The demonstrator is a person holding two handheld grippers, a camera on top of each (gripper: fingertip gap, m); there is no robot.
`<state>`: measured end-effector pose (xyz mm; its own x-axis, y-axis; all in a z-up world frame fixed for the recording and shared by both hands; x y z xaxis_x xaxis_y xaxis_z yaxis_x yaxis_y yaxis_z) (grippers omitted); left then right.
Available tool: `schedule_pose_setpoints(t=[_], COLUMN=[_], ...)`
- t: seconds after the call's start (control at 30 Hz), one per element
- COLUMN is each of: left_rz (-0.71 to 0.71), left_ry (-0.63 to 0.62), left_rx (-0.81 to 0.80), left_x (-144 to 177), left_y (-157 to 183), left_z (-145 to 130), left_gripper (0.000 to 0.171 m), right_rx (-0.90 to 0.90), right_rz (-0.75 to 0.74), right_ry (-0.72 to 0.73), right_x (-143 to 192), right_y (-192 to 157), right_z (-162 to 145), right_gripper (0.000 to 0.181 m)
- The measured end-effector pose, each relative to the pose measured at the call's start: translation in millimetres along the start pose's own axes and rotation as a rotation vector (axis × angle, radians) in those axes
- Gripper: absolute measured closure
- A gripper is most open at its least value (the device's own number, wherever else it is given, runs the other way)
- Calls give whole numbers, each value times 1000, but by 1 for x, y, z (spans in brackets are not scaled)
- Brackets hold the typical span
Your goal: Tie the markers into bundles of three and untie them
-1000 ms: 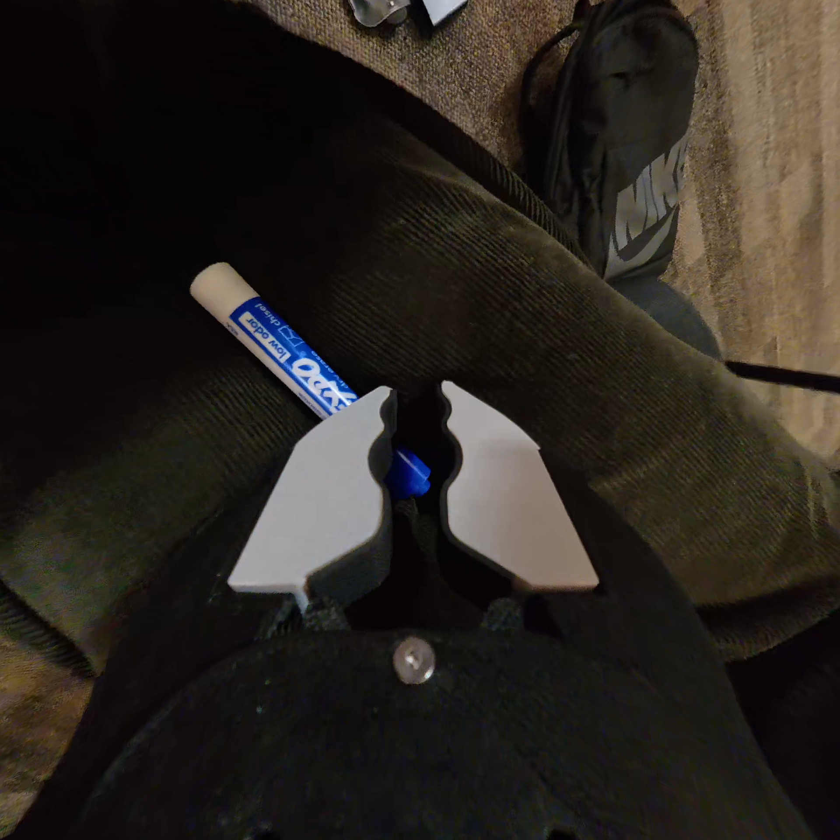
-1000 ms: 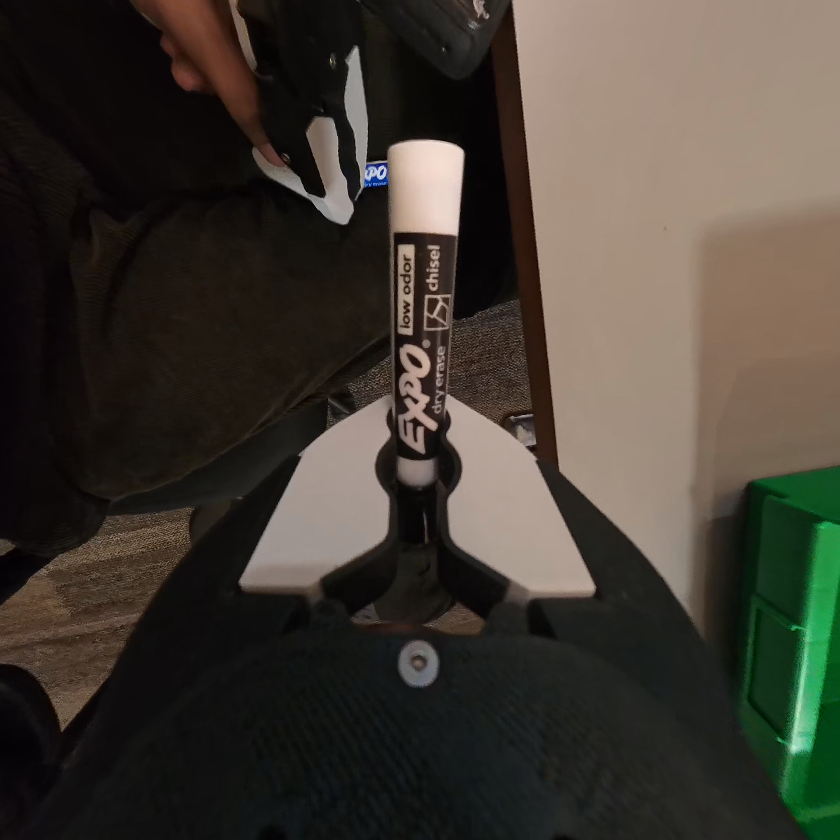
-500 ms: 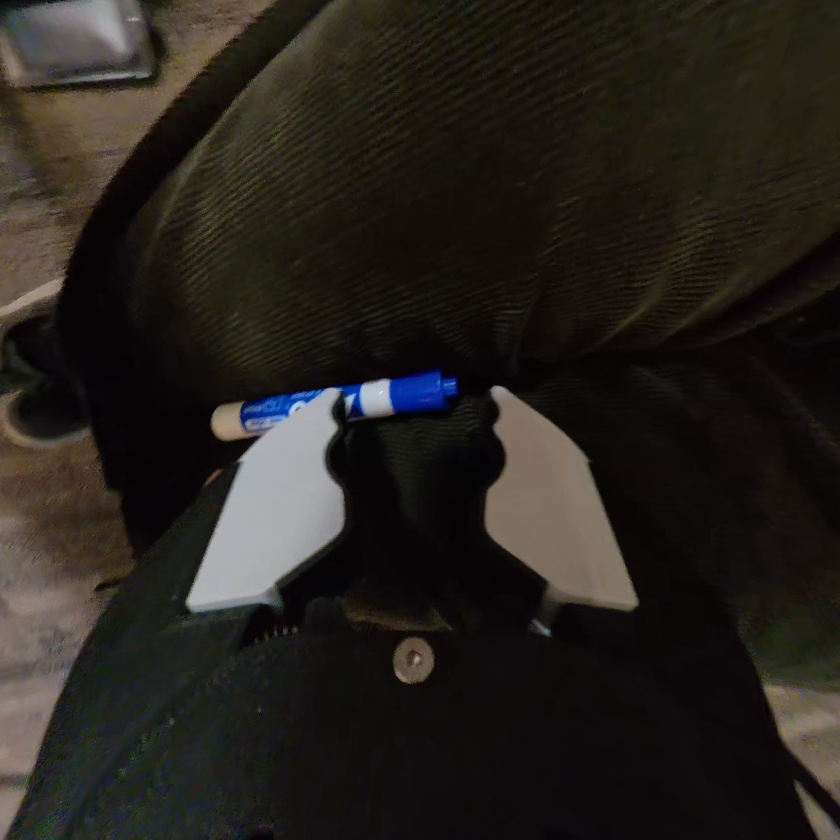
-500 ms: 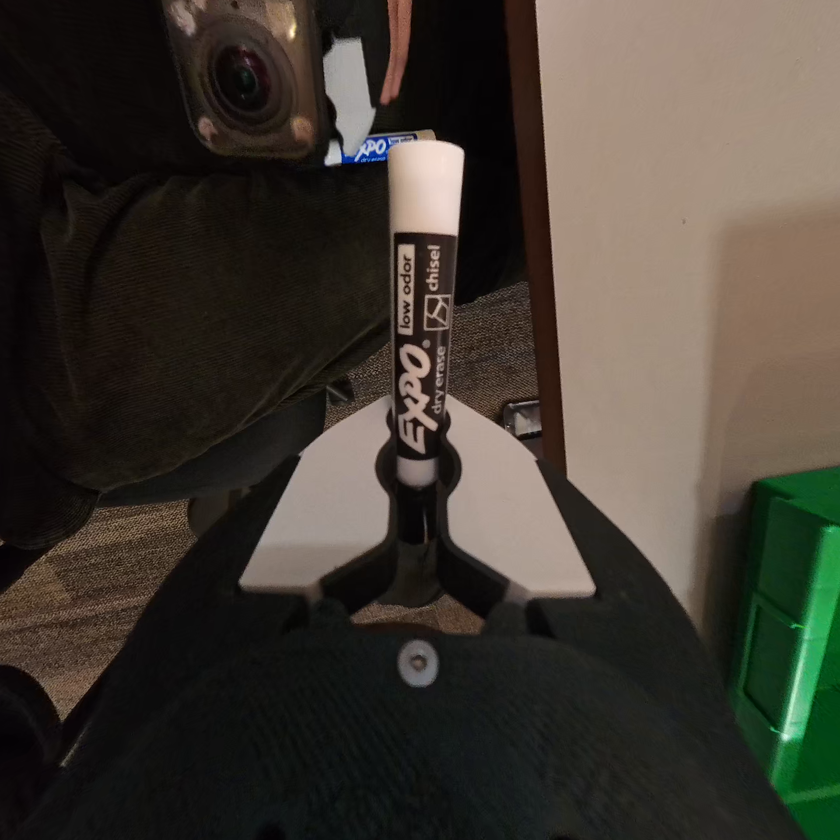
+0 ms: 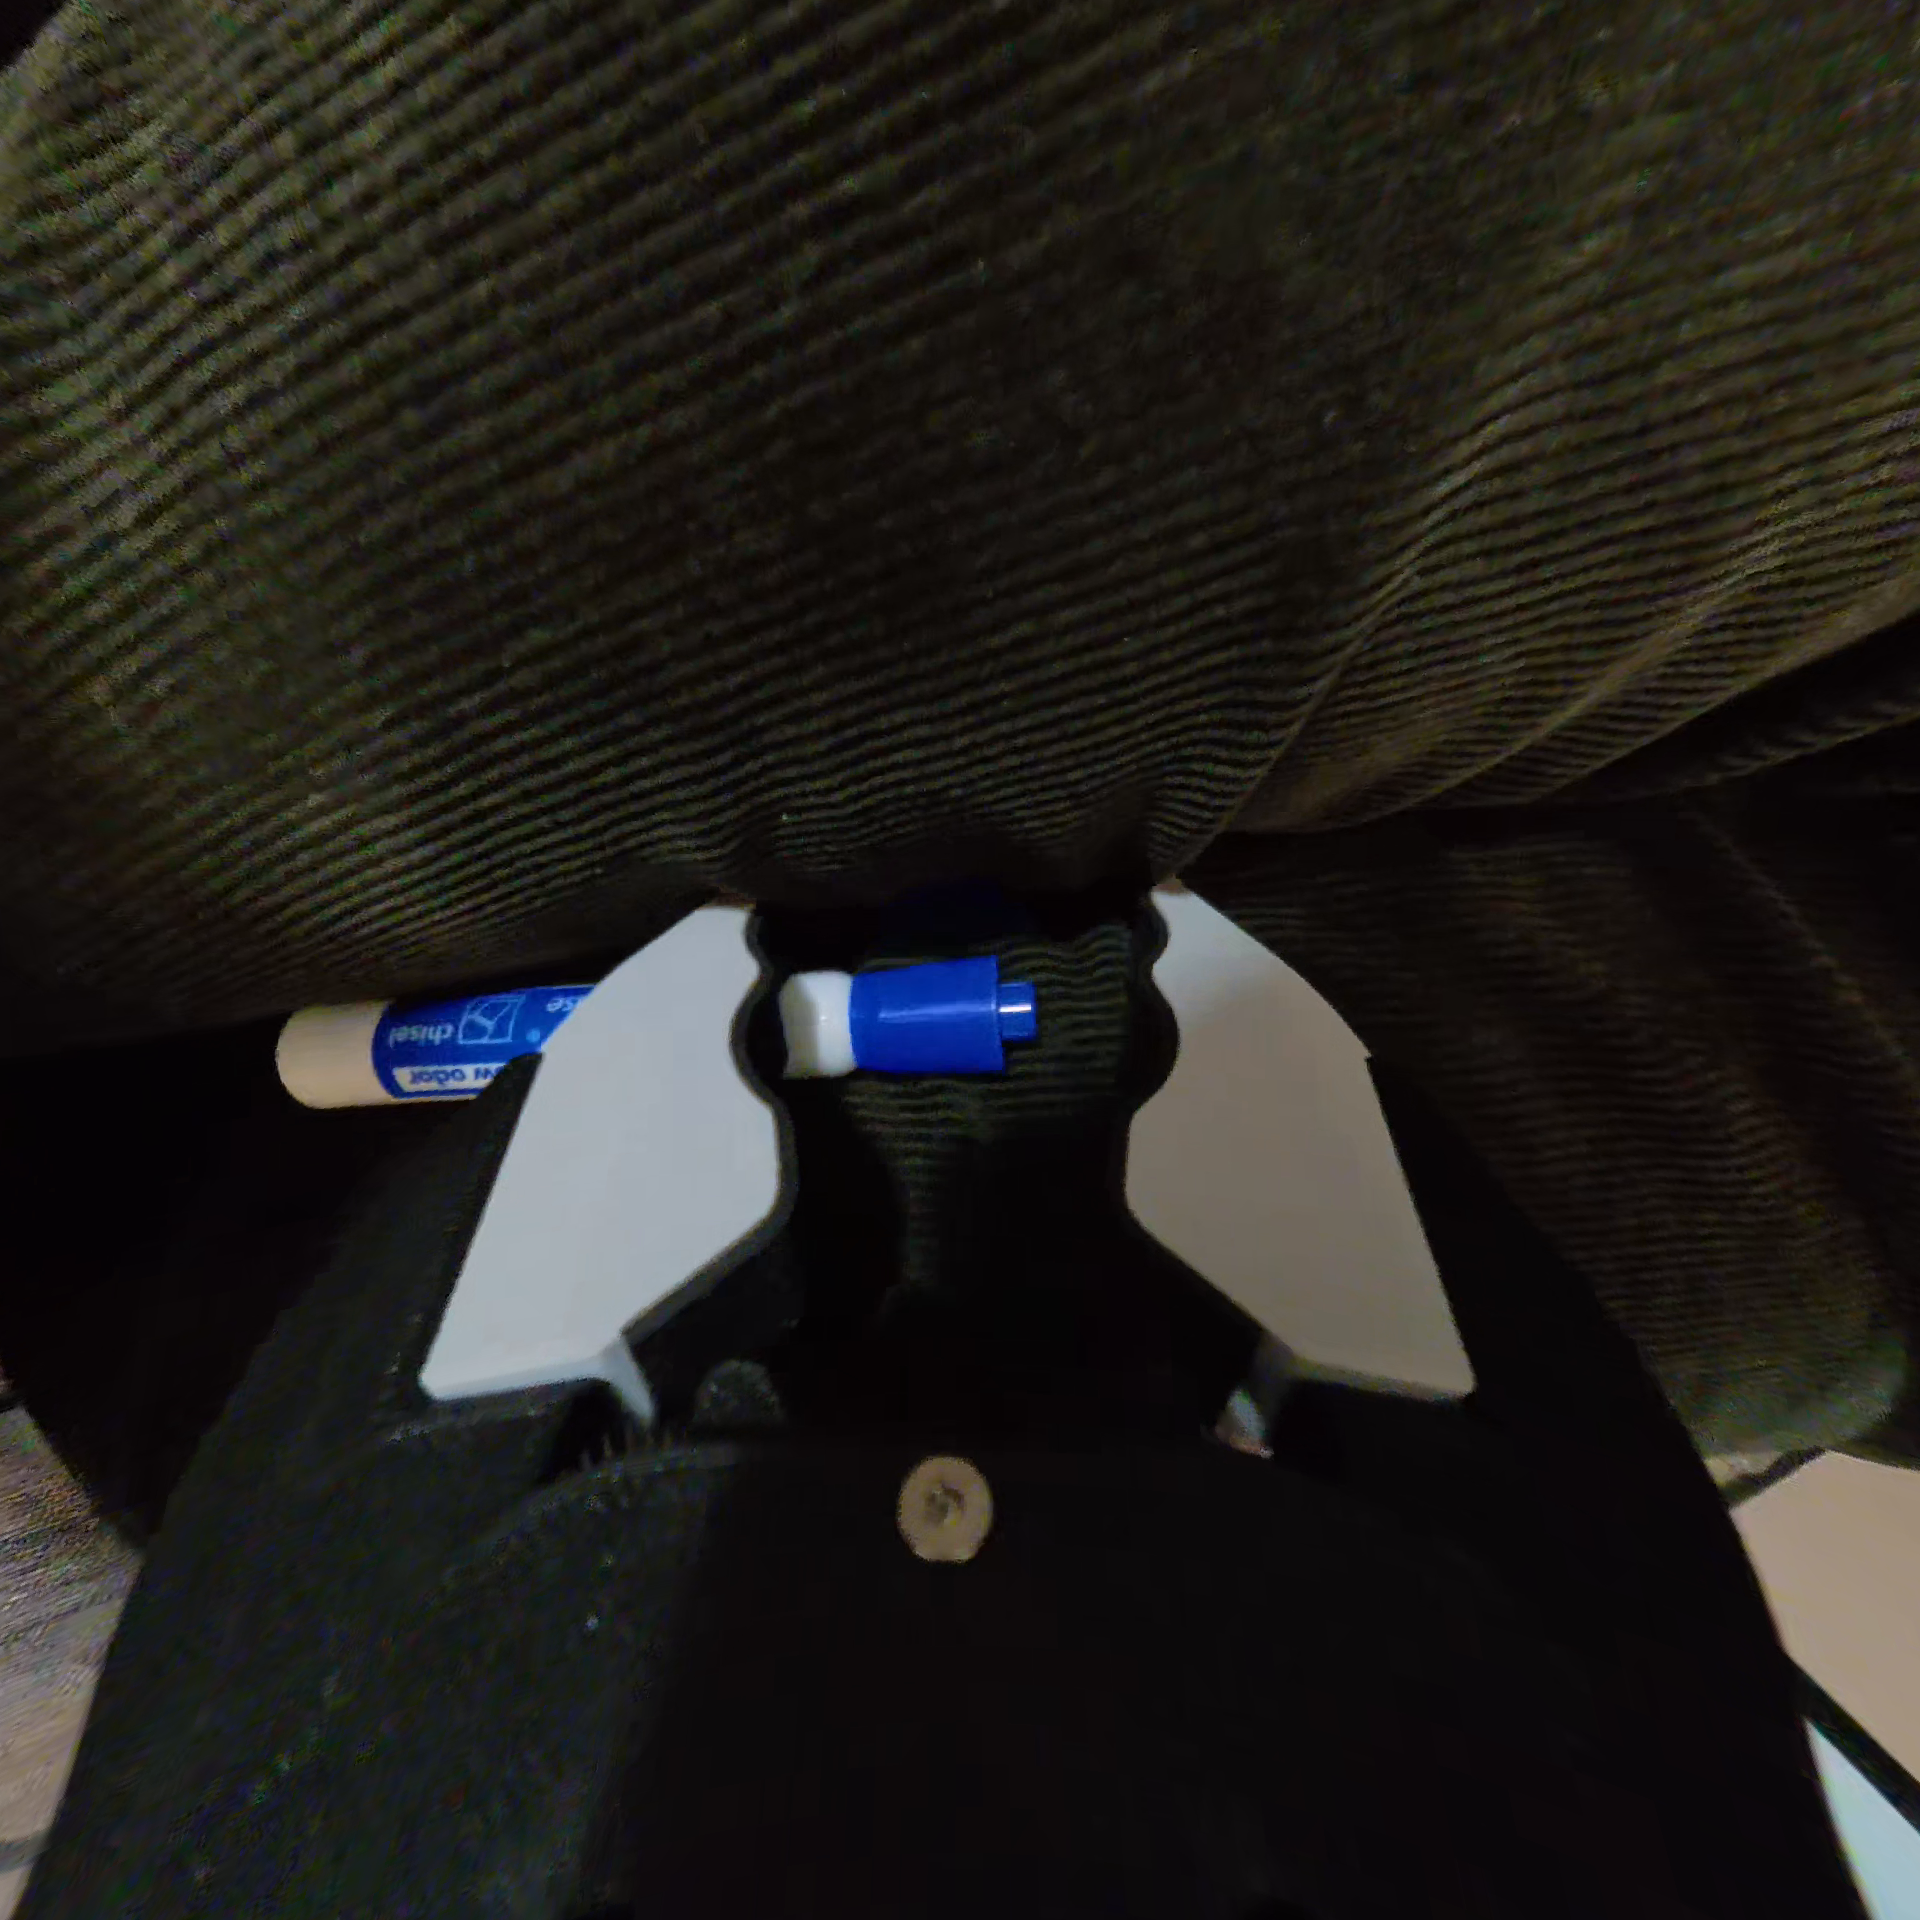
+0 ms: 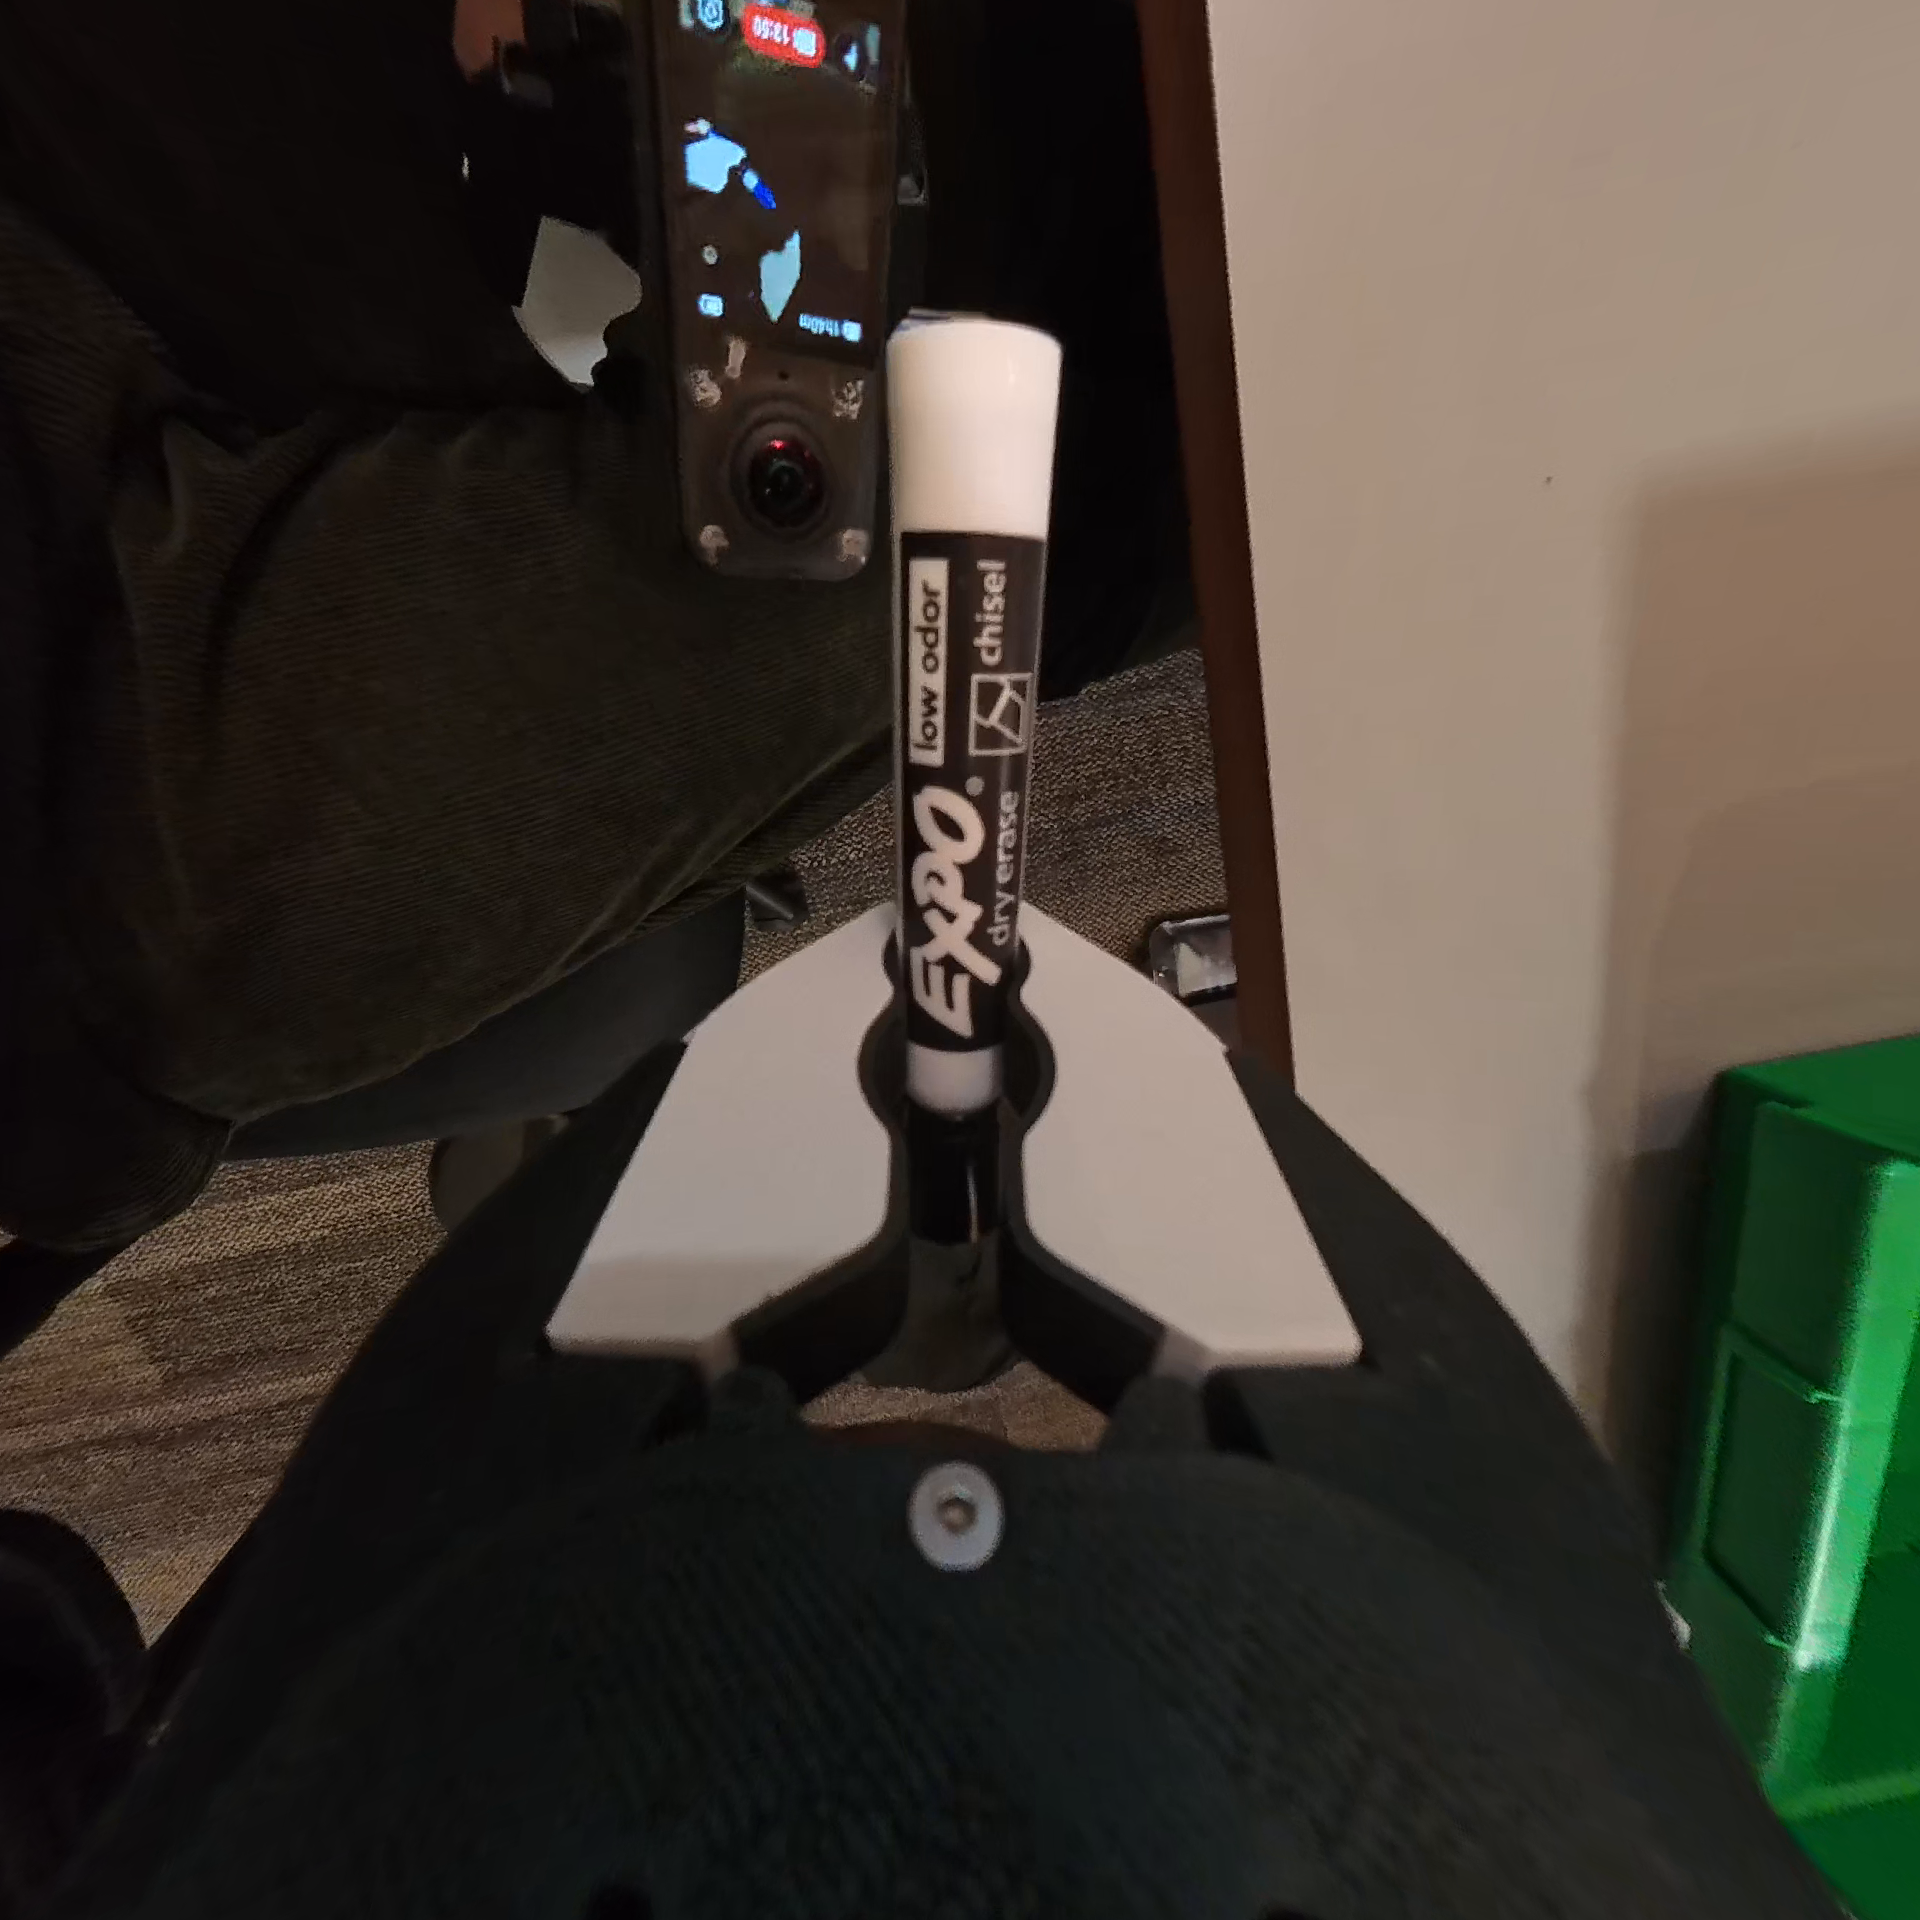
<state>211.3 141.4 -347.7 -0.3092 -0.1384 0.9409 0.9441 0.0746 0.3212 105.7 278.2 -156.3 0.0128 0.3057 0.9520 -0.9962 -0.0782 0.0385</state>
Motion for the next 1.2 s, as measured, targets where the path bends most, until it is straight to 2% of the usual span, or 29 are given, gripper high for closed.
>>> schedule_pose_setpoints(t=[0.13,0.23,0.3,0.5,0.53,0.57,0.63,0.9,1.03,1.2], left_rz=[-7,33,76,119,153,155,183,310,258,214], left_ry=[-13,-11,-13,59,70,88,133,156,234,269], left_rx=[-19,-45,-33,165,232,283,357,559,651,669], left_x=[4,8,10,14,17,19,25,37,38,40], left_y=[9,18,20,17,12,10,5,-14,-16,-16], left_z=[2,2,-1,-5,-7,-8,-11,-36,-36,-36], left_gripper=[124,143,150,145,155,154,162,162,162,162], right_rx=[5,8,9,15,17,19,20,14,13,14], right_rz=[-12,-22,-26,-28,-28,-28,-28,-23,-21,-22], right_ry=[13,20,18,6,6,7,8,3,2,1], right_x=[6,10,11,9,9,10,10,8,7,7], right_y=[-1,-1,-2,-3,-3,-4,-4,-3,-3,-3], right_z=[3,5,5,5,6,6,7,4,3,4], right_gripper=[167,167,167,167,167,168,167,167,167,167])
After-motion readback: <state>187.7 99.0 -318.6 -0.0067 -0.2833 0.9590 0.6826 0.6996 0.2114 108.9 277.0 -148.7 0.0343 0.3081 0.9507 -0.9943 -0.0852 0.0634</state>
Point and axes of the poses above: each gripper's, where its closed fingertips meet, x back along the fingers, z out of its top, y = z × x across the jaws, the point moved 2 cm from there along x, back along the fingers, and after that the axes turned 6 degrees about -x, right-handed, at the moved point
